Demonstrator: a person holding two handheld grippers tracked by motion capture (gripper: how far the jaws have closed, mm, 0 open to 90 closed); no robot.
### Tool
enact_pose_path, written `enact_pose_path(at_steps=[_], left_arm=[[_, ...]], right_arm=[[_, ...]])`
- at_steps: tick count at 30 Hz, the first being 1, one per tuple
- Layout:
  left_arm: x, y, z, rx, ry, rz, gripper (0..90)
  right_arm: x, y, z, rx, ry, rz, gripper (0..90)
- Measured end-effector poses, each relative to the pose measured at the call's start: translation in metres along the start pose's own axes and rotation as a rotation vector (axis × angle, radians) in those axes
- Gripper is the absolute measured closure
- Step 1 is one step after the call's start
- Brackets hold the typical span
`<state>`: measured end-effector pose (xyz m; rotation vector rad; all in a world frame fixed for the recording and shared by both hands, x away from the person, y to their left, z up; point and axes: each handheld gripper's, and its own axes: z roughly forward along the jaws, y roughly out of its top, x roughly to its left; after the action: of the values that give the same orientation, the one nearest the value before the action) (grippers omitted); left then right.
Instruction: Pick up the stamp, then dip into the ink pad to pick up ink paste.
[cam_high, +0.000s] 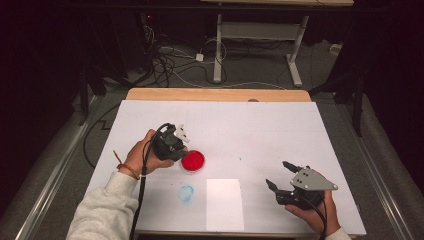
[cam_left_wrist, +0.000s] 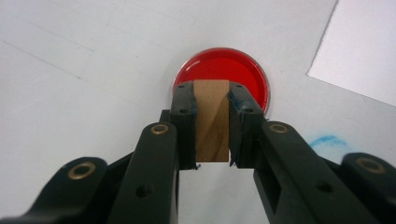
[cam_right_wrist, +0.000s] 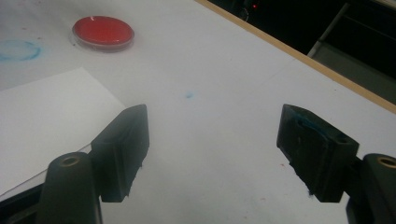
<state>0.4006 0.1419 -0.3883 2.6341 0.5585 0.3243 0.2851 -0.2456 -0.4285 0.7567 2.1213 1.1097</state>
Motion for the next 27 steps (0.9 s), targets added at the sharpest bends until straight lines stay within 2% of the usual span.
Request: enact_pose_path(at_steps=[2, 6, 17, 21, 27], left_arm=[[-0.001, -0.002, -0.002, -0.024, -0.005, -0.008, 73.7], [-0.002, -0.002, -0.004, -0.025, -0.005, 0.002, 73.6], [-0.002, 0.001, -0.006, 0.002, -0.008, 0.010, 73.6], [-0.001, 0.006, -0.007, 0.003, -0.011, 0.017, 73.6], [-0.002, 0.017, -0.004, 0.032, -0.015, 0.042, 73.6]], right_arm=[[0.000, 0.000, 0.000, 0.001, 0.000, -0.003, 26.2], [0.001, 0.000, 0.000, 0.004, 0.001, -0.003, 26.2], [0.001, 0.000, -0.001, 0.005, -0.003, -0.009, 26.2], [0.000, 0.000, -0.002, 0.002, -0.008, -0.001, 26.2], [0.001, -0.001, -0.002, 0.003, -0.006, -0.004, 26.2]])
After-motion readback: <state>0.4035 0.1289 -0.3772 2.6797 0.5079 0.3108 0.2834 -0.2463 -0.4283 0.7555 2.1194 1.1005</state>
